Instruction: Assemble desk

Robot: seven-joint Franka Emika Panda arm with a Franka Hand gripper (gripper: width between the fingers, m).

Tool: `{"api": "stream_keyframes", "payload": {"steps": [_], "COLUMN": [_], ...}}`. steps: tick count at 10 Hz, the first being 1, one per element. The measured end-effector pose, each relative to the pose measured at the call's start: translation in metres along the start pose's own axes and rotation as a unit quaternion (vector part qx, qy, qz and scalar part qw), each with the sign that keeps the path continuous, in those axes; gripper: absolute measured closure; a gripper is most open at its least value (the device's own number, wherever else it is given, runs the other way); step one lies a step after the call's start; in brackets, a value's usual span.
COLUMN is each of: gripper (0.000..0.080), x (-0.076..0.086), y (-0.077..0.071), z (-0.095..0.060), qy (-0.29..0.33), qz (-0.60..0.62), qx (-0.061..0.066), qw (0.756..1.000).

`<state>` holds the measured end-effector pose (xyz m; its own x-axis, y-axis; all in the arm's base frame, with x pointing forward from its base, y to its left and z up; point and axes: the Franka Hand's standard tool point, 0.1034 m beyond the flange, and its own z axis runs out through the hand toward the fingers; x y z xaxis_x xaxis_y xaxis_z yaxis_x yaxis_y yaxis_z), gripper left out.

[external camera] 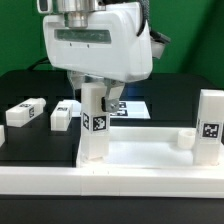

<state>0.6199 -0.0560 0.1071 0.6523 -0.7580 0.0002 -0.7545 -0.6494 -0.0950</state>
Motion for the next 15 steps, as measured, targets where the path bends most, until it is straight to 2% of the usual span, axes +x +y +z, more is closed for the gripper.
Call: {"api": "stream_keyframes", "payload": {"steps": [1,5,8,11,13,15], "gripper": [0.0155,0.0151,0.0151,0.0151,0.0151,0.0389], "x": [0.001,-0.0003,-0.0024,-0.0031,-0.0031,-0.0027], "y": [-0.0003,-0.0004,-0.0014,-0.0028,-0.003,-0.0024], "z": [0.0001,0.0026,0.0038,0.0032,0.0033,0.0036], "qy": [0.003,0.004,0.002,0.002,0.002,0.002], "qz": [-0.058,-0.241,-0.389,-0.477,-0.495,-0.494], "qx": [0.001,-0.006,-0.017,-0.025,-0.026,-0.026], "qw": [0.998,0.971,0.921,0.878,0.869,0.869]}}
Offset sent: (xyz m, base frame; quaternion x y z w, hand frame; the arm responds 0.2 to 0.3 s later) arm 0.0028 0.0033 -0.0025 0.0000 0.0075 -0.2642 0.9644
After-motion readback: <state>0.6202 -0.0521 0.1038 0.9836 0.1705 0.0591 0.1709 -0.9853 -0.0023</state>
